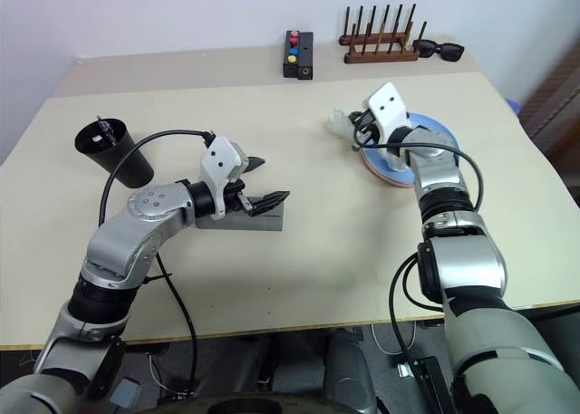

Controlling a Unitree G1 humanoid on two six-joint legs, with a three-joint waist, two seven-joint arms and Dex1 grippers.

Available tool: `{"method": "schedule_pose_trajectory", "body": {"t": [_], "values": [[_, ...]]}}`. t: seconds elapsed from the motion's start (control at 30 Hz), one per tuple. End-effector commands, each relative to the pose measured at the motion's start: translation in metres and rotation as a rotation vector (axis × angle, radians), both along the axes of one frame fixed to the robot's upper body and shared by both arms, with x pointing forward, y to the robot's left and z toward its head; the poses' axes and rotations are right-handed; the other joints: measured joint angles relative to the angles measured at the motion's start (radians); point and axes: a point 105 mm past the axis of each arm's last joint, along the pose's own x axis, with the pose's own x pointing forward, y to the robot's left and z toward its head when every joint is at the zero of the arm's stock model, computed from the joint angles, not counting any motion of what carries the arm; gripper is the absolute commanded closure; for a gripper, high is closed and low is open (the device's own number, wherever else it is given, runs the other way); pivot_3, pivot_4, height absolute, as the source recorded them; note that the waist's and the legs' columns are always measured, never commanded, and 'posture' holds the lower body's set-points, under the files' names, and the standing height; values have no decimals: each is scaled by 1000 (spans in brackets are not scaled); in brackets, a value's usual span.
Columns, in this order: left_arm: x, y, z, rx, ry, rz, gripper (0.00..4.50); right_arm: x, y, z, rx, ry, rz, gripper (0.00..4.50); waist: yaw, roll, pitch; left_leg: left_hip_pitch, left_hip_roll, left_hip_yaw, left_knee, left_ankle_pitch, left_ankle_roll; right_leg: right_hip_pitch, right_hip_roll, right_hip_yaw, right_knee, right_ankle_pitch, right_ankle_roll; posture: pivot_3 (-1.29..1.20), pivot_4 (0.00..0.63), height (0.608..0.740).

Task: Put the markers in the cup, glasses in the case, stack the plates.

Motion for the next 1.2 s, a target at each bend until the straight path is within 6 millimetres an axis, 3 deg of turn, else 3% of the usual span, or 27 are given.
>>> {"method": "schedule_pose_trajectory", "body": {"t": [0.03,0.17,0.3,0.43,0.63,0.87,0.97,1.17,1.2], "values": [[-1,-7,13,-10,-58,-34,0,-1,-19,48,22,-136,-50,4450,0,0,0,0,0,0,0,0,0,0,0,0,0,0,0,0,150,740],[-1,-10,12,-9,-59,-46,0,-4,-44,62,9,-173,-125,4450,1,0,0,0,0,0,0,0,0,0,0,0,0,0,0,0,150,740],[1,-12,13,-10,-64,-55,0,-14,-75,68,-24,-187,-196,4450,1,0,0,0,0,1,0,0,0,0,0,0,0,0,0,0,150,740],[2,-14,13,-9,-68,-65,0,-22,-94,69,-40,-186,-240,4450,3,0,0,0,0,1,0,0,0,0,0,0,0,0,0,0,150,740],[3,-17,12,-8,-71,-78,0,-31,-113,47,-62,-122,-283,4450,3,0,0,0,0,1,0,0,0,0,0,1,0,0,0,0,150,740],[5,-18,12,-7,-73,-85,0,-34,-114,24,-58,-50,-268,4450,3,0,0,0,0,1,0,0,0,0,0,1,0,0,0,0,150,740],[4,-18,12,-6,-74,-85,0,-35,-110,17,-51,-13,-242,3220,3,0,0,0,0,1,0,0,0,0,0,1,0,0,0,0,150,740],[3,-17,11,-5,-70,-81,0,-37,-106,12,-53,14,-214,249,5,0,0,0,0,1,0,0,0,0,0,1,0,0,0,0,150,740],[3,-17,11,-5,-70,-80,0,-36,-105,14,-49,10,-215,111,4,0,0,0,0,1,0,0,0,0,0,1,0,0,0,0,150,740]]}}
